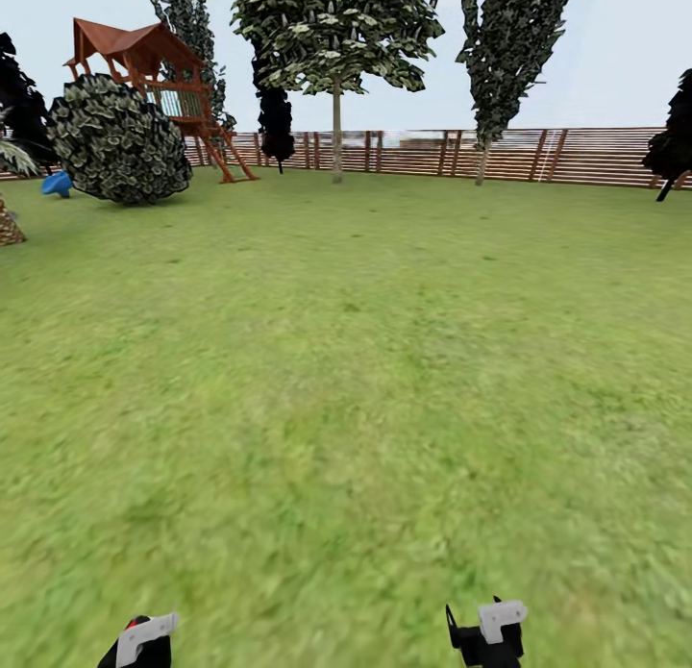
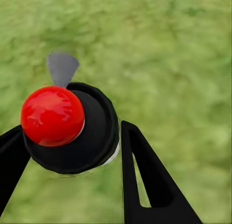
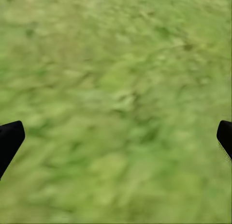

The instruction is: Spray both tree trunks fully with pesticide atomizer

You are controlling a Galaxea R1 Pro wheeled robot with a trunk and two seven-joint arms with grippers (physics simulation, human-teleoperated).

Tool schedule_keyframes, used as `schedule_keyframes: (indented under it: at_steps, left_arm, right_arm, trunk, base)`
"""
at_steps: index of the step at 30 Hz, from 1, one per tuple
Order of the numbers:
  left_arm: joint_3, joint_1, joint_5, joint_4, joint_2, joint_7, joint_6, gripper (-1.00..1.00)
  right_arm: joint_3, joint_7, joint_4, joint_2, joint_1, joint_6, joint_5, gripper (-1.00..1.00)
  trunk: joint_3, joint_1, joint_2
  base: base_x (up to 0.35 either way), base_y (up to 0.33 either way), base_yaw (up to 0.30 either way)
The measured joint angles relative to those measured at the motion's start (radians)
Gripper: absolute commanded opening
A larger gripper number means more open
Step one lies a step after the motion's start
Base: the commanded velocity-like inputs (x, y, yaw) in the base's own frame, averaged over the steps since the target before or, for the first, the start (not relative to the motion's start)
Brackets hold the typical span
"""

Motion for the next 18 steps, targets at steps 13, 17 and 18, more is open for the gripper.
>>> schedule_keyframes:
  at_steps: [13,17,18]
  left_arm:
    - [-0.001,0.0,0.0,0.001,0.0,0.0,0.0,-1.0]
    - [-0.001,0.0,0.0,0.001,0.0,0.0,0.0,-1.0]
    - [-0.001,0.0,0.0,0.001,0.0,0.0,0.0,-1.0]
  right_arm:
    - [0.0,0.0,0.002,0.0,0.0,0.0,0.001,1.0]
    - [0.0,0.0,0.002,0.001,0.0,0.0,0.001,1.0]
    - [0.0,0.0,0.002,0.002,0.0,0.0,0.001,1.0]
  trunk:
    - [0.0,0.0,0.0]
    - [0.0,0.0,0.0]
    - [0.0,0.0,0.0]
  base:
    - [0.34,0.0,0.0]
    - [0.34,0.0,0.0]
    - [0.34,0.0,0.0]
